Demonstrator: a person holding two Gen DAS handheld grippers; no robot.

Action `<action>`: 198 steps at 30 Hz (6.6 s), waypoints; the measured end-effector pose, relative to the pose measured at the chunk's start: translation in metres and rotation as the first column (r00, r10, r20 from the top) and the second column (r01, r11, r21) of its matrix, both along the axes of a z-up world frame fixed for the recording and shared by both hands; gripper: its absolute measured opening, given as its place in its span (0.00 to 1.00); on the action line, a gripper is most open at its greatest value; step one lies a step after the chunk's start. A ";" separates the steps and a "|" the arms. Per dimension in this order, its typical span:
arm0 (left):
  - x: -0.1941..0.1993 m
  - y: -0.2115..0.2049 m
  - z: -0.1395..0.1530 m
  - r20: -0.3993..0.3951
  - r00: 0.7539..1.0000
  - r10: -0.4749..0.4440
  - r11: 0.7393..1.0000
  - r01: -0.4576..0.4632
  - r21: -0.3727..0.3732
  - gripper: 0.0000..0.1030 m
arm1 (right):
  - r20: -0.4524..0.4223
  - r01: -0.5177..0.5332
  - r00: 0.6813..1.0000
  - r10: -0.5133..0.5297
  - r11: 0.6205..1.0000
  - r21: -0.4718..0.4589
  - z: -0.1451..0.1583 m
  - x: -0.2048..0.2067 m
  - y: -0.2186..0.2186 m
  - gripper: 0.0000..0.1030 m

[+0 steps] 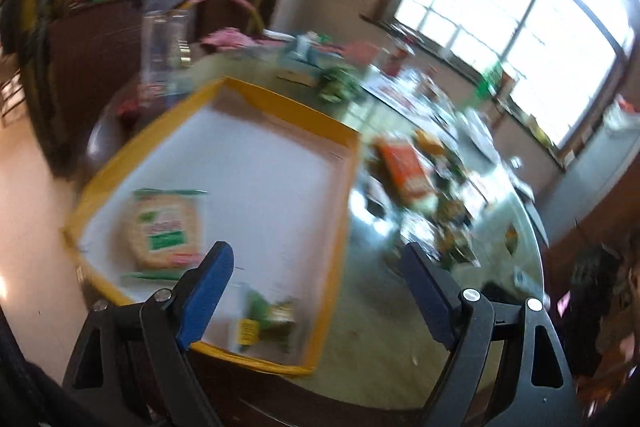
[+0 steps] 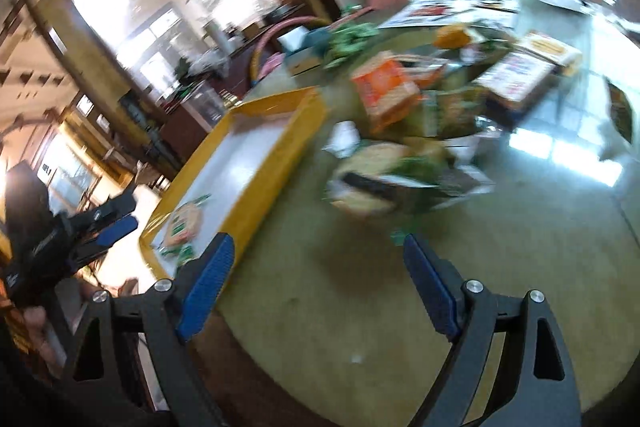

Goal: Organize snacks
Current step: 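Grasp the black-labelled round cracker pack with the left tool while the right grasps a yellow bag, then carry both packets to the yellow tray and open both tools to release, then grasp the white paper sachet on the table with the left tool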

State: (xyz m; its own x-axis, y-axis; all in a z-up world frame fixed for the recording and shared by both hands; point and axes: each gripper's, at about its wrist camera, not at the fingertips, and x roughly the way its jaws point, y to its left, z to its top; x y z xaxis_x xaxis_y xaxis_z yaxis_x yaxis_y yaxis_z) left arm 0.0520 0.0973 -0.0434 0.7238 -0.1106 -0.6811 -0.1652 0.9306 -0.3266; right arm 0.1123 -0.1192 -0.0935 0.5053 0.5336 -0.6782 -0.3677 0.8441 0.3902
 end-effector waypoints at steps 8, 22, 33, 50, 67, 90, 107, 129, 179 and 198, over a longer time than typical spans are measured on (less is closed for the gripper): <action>0.018 -0.057 -0.005 -0.044 0.988 -0.148 0.984 0.152 0.093 0.83 | -0.060 0.133 0.990 -0.131 0.991 0.031 -0.002 0.042 -0.047 0.84; 0.040 -0.078 -0.012 -0.083 0.975 -0.205 0.965 0.216 0.152 0.83 | -0.068 0.128 0.988 -0.138 0.982 -0.139 -0.019 0.082 -0.006 0.30; 0.133 -0.132 -0.064 -0.255 0.889 -0.379 0.891 0.426 0.158 0.83 | -0.031 0.135 0.990 -0.135 0.991 0.006 -0.012 0.033 -0.057 0.15; 0.116 -0.172 -0.083 -0.350 0.818 -0.456 0.806 0.547 0.227 0.87 | -0.033 0.210 0.977 -0.210 0.978 -0.004 -0.020 0.018 -0.091 0.66; 0.040 -0.166 -0.088 -0.237 0.857 -0.458 0.828 0.508 0.237 0.86 | -0.038 0.165 0.984 -0.172 0.976 -0.142 -0.033 -0.009 -0.073 0.34; -0.021 -0.057 0.001 0.010 0.969 -0.249 0.963 0.246 0.107 0.73 | 0.048 0.088 0.995 -0.090 0.995 0.046 0.007 -0.063 -0.035 0.34; 0.061 0.117 -0.034 -0.031 0.999 0.028 0.999 -0.028 0.026 0.73 | -0.022 -0.158 0.987 0.157 0.983 -0.096 -0.015 0.004 0.176 0.34; 0.043 0.124 -0.028 0.042 0.991 0.125 0.991 -0.123 -0.052 0.83 | -0.018 -0.137 0.990 0.137 0.990 -0.010 -0.013 0.011 0.182 0.75; 0.097 -0.158 -0.078 -0.276 0.927 -0.255 0.939 0.306 0.160 0.57 | -0.015 0.242 0.970 -0.242 0.969 0.053 -0.029 -0.017 -0.115 0.84; 0.050 -0.172 -0.078 -0.175 0.906 -0.386 0.860 0.422 0.287 0.25 | -0.056 0.441 0.894 -0.444 0.896 -0.053 0.007 0.063 -0.178 0.83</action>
